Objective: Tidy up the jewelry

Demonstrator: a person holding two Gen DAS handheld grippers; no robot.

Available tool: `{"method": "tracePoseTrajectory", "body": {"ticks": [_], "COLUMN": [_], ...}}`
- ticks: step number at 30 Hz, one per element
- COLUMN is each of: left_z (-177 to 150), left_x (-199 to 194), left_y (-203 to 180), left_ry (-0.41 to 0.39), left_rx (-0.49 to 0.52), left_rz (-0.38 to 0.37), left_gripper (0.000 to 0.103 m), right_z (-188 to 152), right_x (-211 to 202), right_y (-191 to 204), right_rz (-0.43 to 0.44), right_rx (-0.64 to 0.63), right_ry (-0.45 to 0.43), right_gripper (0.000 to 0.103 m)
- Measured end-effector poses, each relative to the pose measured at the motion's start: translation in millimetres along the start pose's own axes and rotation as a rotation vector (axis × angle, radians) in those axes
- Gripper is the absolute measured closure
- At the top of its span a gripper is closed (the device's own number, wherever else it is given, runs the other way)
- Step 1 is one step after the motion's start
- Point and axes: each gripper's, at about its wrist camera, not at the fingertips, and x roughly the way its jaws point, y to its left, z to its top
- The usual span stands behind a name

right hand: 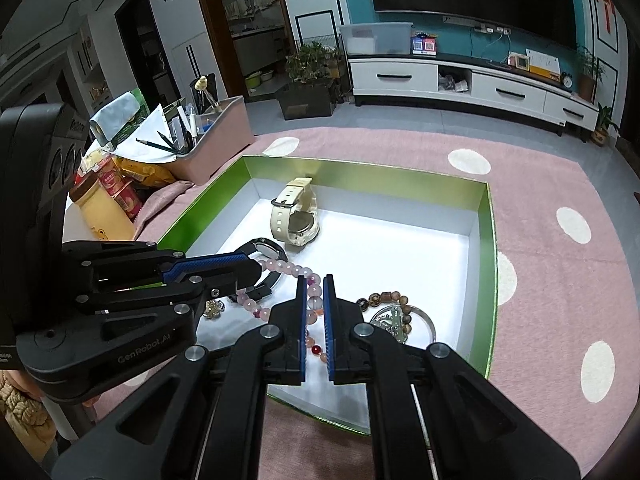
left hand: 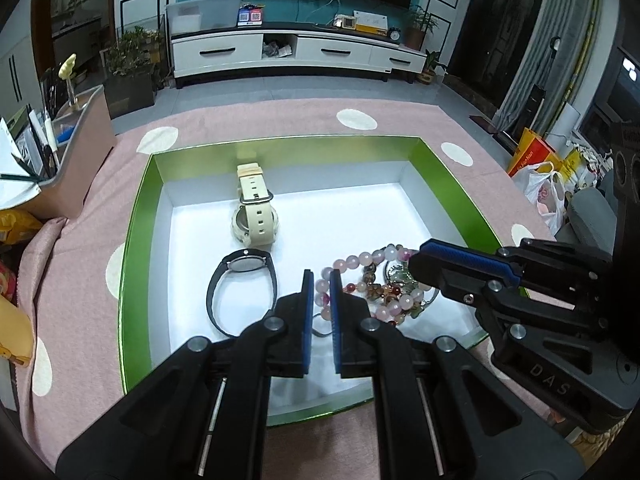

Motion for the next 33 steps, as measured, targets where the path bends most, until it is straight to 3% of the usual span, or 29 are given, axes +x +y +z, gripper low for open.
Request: {"method": "tracePoseTrajectory", "body": {"ticks": [5, 7, 9, 14, 19, 24, 33], "left_z": [-1.1, -1.7, -1.8, -1.1, 2.4, 8.1, 18.8], "left_x": [1.0, -0.8, -3.4, -14.4, -32.4, -54.9, -94.3], "left_y": [4.0, 6.2, 7.0, 6.4, 9.4, 13.9, 9.2], "left_ry": [0.003, 0.002, -0.002, -0.015, -0.035, -0.06, -0.08], "left_rx": [-0.007, -0.014, -0.014, -0.008, -0.017, -0.034, -0.037], "left_rz": [0.014, 0.013, 0.017, 0.046, 0.089, 0.133, 0.205], "left_gripper": [0.086, 0.081, 0.068, 0.055, 0.034, 0.015, 0.004], "right_z": [-0.7, -0.7, -1.0, -2.1, -1.2, 4.0, 19.0], "right_x": [1.6, 0.8, -0.7, -8.9, -24.5, -46.2, -81.8], "right_y": [-5.2, -8.4, -11.2, -13.7, -12.9, -12.6, -7.1], "right_rz": [-0.01, -0.013, -0.013, -0.032, -0.054, -0.087, -0.125], "right_rx": [0.024, 0.038, 0.047, 0.04, 0.028, 0.034, 0.061], "right_ry": [0.008, 0.01, 0.01, 0.012, 0.007, -0.011, -0.049], "right_gripper": [0.093, 0.086, 0.082, 0.079, 0.066, 0.039, 0.009]}}
